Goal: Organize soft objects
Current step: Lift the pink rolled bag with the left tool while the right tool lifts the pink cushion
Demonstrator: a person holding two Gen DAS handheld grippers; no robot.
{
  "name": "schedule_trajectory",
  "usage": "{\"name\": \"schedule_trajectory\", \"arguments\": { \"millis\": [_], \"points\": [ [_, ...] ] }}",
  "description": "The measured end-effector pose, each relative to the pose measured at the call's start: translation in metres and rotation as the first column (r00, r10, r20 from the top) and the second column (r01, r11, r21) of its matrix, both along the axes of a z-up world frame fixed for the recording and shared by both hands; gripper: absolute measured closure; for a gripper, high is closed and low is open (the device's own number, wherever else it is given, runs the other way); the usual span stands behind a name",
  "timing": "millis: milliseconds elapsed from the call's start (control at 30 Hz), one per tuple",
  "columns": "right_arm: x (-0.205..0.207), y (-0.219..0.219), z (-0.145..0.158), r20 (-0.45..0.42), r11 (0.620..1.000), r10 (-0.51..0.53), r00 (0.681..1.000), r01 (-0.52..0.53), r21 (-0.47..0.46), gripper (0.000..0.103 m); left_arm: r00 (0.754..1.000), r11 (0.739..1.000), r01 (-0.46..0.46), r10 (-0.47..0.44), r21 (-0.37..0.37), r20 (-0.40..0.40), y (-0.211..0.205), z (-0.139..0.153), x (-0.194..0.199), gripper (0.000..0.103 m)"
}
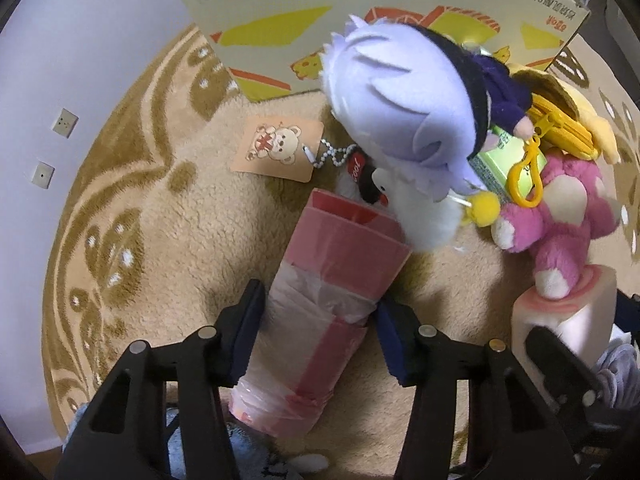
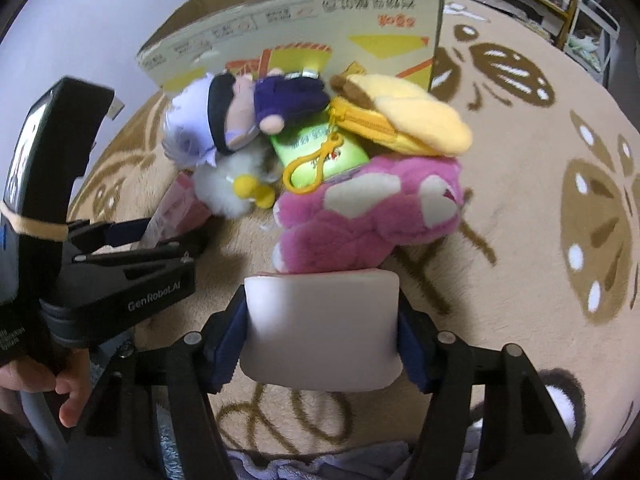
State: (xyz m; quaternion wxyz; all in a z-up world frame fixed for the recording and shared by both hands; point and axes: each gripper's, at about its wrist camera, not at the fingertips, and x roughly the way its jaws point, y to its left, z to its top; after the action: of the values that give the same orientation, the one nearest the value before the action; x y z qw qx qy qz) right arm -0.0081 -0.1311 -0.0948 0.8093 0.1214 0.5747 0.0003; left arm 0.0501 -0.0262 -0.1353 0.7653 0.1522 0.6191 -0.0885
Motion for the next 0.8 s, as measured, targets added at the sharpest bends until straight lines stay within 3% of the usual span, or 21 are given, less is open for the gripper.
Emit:
{"name": "schedule_trajectory", "arguments": {
  "millis": [300, 500, 800],
  "points": [
    [-0.012, -0.021, 0.027, 0.116, 0.996, -0.085, 0.990, 0.084, 0.017, 0.037, 0.986, 0.997, -0.039, 0.049, -0.065, 0.159, 0.011, 0.046, -0.016, 0.056],
    [-0.028, -0.040, 0.054, 0.207, 0.995, -0.094, 0.974, 0.089, 0.035, 0.037, 0.963, 0.994, -0.056, 0.079, -0.096, 0.258, 0.014, 0.074, -0.023, 0.056],
    [-0.043, -0.031, 0.085, 0.360, 0.999, -0.052, 0.932, 0.046, 0.026, 0.037, 0.878, 0.984, -0.033, 0.112, -0.174, 0.466, 0.030, 0.128, -0.047, 0.056]
  ]
}}
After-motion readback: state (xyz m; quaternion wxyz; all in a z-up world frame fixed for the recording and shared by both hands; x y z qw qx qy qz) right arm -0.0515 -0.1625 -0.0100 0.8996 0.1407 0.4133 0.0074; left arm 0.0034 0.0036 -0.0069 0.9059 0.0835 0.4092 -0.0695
